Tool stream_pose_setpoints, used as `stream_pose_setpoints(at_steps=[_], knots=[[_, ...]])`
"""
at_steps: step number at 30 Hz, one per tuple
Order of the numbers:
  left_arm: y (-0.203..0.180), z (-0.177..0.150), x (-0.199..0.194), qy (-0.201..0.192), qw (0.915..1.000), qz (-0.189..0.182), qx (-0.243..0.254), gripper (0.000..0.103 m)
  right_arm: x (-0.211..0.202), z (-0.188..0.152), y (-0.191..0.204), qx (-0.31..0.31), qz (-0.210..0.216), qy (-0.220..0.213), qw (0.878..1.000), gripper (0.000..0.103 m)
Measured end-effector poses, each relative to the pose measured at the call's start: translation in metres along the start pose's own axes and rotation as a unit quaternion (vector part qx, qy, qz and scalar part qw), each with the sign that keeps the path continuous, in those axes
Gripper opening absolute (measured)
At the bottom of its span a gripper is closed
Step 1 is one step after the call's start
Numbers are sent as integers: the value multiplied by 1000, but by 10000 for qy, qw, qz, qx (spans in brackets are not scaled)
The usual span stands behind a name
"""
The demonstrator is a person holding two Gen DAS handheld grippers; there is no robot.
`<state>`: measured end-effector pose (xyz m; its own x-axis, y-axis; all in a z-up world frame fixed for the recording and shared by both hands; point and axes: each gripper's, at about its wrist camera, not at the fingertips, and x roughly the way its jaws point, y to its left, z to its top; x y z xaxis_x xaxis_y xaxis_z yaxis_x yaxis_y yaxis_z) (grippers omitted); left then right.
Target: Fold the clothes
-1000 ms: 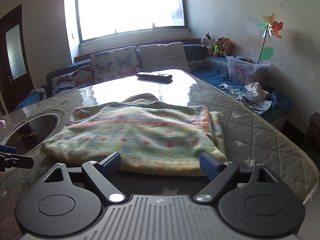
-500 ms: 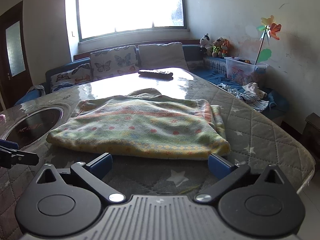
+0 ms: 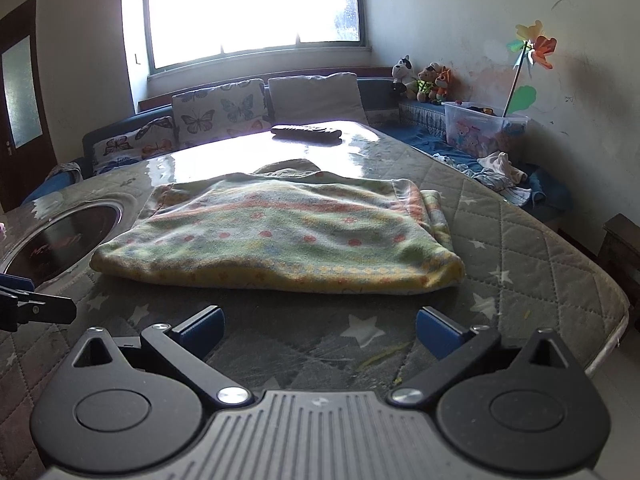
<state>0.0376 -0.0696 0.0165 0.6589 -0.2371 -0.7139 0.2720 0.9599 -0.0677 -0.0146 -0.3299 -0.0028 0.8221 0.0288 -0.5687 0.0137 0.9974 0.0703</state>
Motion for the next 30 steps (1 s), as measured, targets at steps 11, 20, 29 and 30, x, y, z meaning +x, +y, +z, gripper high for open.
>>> stream_pose_setpoints(at_steps=[11, 20, 29, 30], knots=[[-11, -5, 3, 109, 9998, -17, 167, 103, -1, -1, 5, -11, 11, 33, 10000, 103], [-20, -9, 2, 144, 9995, -65, 283, 103, -4, -3, 10, -22, 58, 26, 10000, 103], [-24, -11, 0, 143, 9993, -71, 326, 103, -8, -4, 12, -22, 92, 2, 10000, 103], [-25, -11, 0, 148, 9993, -70, 335, 103, -8, -4, 12, -23, 93, 4, 10000, 103]])
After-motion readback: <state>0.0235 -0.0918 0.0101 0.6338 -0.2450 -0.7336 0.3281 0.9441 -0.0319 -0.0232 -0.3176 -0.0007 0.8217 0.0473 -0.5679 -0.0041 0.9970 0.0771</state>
